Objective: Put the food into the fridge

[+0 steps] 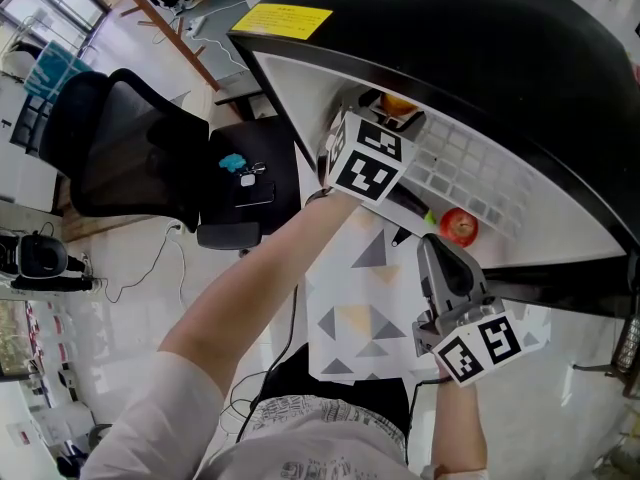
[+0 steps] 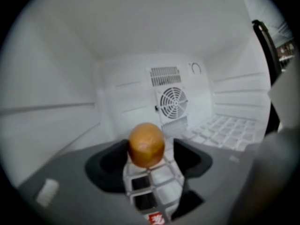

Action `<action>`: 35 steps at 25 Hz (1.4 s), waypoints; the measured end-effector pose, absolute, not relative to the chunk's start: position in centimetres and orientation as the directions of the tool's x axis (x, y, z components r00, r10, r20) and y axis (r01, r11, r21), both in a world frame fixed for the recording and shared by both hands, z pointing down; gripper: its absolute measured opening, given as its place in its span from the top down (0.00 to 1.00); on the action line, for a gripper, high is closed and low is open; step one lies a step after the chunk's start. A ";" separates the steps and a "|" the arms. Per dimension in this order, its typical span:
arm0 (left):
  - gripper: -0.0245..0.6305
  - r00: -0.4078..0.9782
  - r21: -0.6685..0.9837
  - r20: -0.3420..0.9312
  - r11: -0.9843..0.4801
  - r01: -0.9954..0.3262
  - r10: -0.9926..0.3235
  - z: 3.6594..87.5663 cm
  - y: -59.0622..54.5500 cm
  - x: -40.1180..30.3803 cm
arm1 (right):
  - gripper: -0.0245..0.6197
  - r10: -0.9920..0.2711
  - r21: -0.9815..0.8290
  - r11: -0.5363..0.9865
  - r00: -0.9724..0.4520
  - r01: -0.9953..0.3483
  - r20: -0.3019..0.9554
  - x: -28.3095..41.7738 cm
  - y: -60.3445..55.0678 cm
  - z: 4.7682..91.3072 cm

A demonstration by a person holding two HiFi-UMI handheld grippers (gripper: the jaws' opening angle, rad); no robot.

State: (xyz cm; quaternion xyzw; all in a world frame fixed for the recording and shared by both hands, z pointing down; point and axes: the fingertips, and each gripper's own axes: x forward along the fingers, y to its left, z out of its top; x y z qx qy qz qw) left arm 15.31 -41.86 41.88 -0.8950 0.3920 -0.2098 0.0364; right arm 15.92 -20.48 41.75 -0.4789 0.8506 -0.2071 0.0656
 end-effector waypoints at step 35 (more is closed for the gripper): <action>0.49 0.709 -0.150 0.276 -0.757 -0.636 -0.650 37.7 -35.0 13.4 | 0.98 -0.852 -0.377 0.448 -0.514 -0.811 0.094 13.6 -19.6 37.9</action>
